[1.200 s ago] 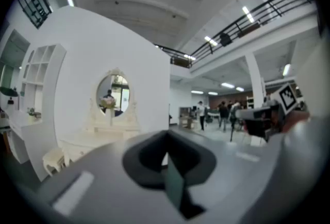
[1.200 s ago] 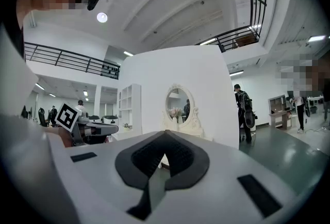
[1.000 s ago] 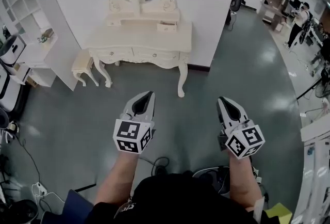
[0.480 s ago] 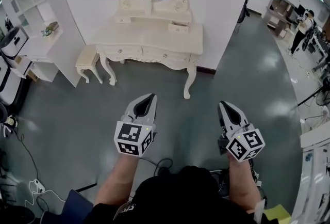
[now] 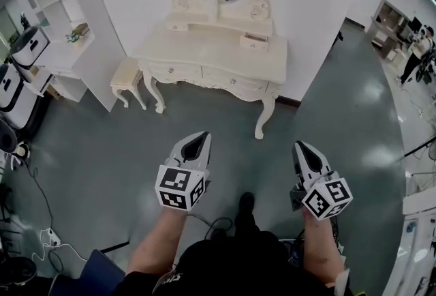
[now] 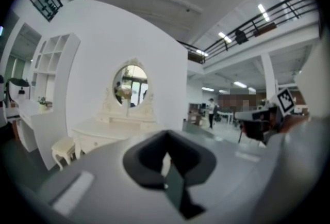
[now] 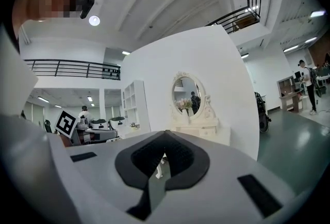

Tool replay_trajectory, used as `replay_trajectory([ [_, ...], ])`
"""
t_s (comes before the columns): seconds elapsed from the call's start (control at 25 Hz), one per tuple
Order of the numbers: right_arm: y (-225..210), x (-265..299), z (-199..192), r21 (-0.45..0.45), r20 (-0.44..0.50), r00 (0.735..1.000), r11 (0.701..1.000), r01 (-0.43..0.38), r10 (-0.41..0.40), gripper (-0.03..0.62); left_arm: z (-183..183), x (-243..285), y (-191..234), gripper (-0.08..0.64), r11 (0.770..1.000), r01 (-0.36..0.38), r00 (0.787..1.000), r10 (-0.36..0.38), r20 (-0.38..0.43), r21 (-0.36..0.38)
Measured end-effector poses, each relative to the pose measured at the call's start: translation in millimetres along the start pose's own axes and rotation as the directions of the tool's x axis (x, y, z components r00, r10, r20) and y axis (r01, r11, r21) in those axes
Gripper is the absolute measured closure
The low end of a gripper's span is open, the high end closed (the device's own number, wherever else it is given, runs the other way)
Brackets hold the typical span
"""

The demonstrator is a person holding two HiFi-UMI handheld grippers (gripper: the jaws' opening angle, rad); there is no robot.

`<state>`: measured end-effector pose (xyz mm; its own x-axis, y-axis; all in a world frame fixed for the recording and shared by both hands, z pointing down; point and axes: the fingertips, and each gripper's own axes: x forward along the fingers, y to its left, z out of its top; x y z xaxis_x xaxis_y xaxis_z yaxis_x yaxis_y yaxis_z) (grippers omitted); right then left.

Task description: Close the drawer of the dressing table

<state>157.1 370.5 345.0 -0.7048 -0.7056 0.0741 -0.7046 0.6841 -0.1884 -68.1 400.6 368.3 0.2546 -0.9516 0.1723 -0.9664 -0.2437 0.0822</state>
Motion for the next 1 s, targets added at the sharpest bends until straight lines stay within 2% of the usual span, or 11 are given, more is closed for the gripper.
replay_trajectory([
  [0.28,-60,57,-4,0.029,-0.024,0.999,0.999,-0.046,0.047,0.6,3,78,16,0.551,0.999,-0.037,0.999,0.036,-0.021,-0.034],
  [0.68,-145,126,4,0.048,-0.06,0.994,0.995,-0.087,0.09,0.599,26,177,23,0.551,0.996,-0.085,0.996,0.084,-0.033,-0.018],
  [1.0,-178,167,12,0.057,-0.067,0.992,0.993,-0.103,0.107,0.599,37,221,34,0.551,0.995,-0.103,0.994,0.102,-0.028,-0.009],
])
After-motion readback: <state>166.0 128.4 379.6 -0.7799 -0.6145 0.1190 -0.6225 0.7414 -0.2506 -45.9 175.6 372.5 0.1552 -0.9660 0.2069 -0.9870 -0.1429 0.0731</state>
